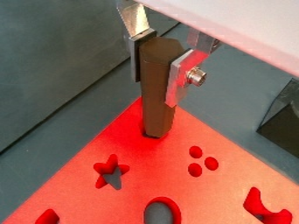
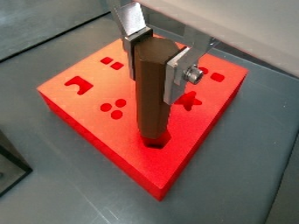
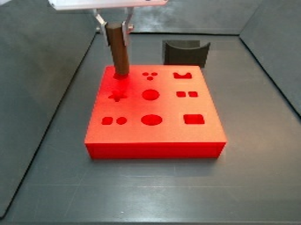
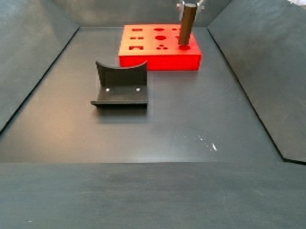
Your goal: Insert the hexagon object.
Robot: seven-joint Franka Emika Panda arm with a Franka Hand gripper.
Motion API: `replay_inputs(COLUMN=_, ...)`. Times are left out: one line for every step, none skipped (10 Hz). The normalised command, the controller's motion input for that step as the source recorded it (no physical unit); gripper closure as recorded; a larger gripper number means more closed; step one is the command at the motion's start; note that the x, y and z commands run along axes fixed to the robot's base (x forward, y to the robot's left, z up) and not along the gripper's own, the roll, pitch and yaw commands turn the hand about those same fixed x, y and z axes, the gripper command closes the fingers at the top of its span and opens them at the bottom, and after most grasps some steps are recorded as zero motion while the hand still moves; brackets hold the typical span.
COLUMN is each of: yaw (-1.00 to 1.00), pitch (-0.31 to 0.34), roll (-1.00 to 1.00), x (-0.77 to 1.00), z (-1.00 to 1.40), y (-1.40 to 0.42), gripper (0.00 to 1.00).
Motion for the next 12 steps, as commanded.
replay_inputs(yaw=0.02, pitch=0.0, roll=0.09, x=0.0, z=0.11, y=0.0, gripper=1.0)
replay_inputs(yaw=0.09, pitch=-0.003, roll=0.11, x=0.02, z=0.01, y=-0.01, gripper=1.0)
replay_inputs(yaw=0.05, pitch=-0.019, roll=0.17, x=0.0, z=-0.04, y=-0.01, gripper=1.0)
replay_inputs(yaw=0.02, pitch=-0.034, roll=0.15, x=0.0, z=-0.11, y=-0.03, gripper=1.0)
replay_inputs(yaw=0.0, pitch=-0.03, roll=0.14, x=0.0, z=-0.13, y=-0.05, gripper=1.0)
replay_inputs(yaw=0.0, pitch=-0.047, roll=0.13, x=0.0, z=-0.15, y=-0.05, gripper=1.0)
replay_inputs(yaw=0.0, pitch=-0.059, roll=0.14, x=0.0, z=-0.19, y=-0.06, gripper=1.0)
replay_inputs(yaw=0.0, pitch=-0.066, roll=0.15, x=0.0, z=-0.24, y=-0.04, gripper=1.0)
replay_inputs(yaw=0.0, pitch=-0.089, roll=0.15, x=0.0, z=-0.29, y=0.0, gripper=1.0)
replay_inputs(yaw=0.04, pitch=-0.099, roll=0.14, x=0.0, z=-0.27, y=0.0, gripper=1.0)
replay_inputs(yaw=0.1, pitch=-0.116, roll=0.13, x=0.09, z=-0.25, y=0.0, gripper=1.0)
replay_inputs(yaw=0.14, pitch=-0.121, roll=0.11, x=0.13, z=-0.24, y=0.03, gripper=1.0)
